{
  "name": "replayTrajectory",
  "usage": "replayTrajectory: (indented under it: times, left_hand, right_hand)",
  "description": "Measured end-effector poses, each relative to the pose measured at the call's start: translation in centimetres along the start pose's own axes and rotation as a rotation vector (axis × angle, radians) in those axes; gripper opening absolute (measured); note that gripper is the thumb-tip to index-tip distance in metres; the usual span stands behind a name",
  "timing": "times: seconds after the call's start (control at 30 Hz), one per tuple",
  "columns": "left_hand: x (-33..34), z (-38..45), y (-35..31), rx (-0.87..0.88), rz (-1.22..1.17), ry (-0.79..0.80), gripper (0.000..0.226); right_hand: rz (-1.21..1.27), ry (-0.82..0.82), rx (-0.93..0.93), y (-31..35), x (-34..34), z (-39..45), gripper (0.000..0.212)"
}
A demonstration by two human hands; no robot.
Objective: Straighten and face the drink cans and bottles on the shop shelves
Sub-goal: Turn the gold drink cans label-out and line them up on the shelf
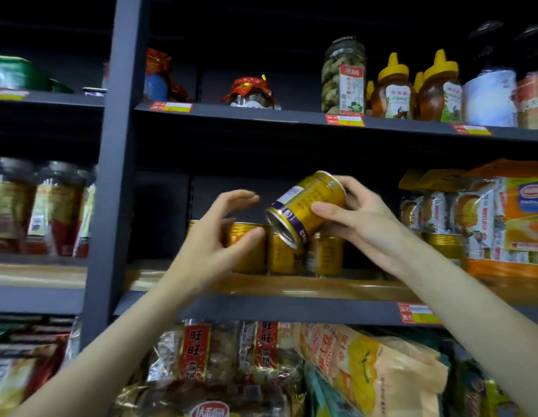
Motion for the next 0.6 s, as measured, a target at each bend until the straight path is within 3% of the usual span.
replayTrajectory:
  times: [0.1, 0.17, 0.23, 0.37, 0.47, 0.6]
  left_hand:
    - [-4.0, -2.1, 3.3, -0.257, 0.252, -0.16, 0.038]
    - [-5.1, -3.1, 4.5, -0.424, 0.447, -0.095, 0.04]
    - [-5.4, -3.4, 4.7, -0.468, 0.533, -0.028, 0.044]
    - [-6.0, -2.8, 4.5, -0.451, 0.457, -0.002, 0.053]
    - [-5.7, -2.7, 4.6, -0.471, 0.313, 0.088, 0.061]
    - [-4.9, -1.3, 4.6, -0.506, 0.316, 0.213, 0.071]
  right_hand:
    - [-0.265, 0.106, -0.145, 0.9, 3.7, 1.4, 0.053]
    - [-0.297, 0.203, -0.139, 0.7, 6.6, 2.6, 0.049]
    - [-0.4, 0.282, -0.153, 0.2, 9.2, 3.8, 0.048]
    - [-0.57, 0.333, -0.153, -1.6, 12.0, 5.6, 0.048]
    - [-0.617, 0.3, -0.14, -2.7, 12.4, 6.6, 0.051]
    - [-0.724, 0.312, -0.158, -3.1, 13.2, 7.5, 0.055]
Point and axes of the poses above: each hand's wrist, its own z-axis towards the middle knuckle, its own x-axis out of the palm, y = z × x, the point moved 4 cm from there along z, towards the middle knuckle, and after that the axes turned 3 degrees about z, right-handed, at the moved point
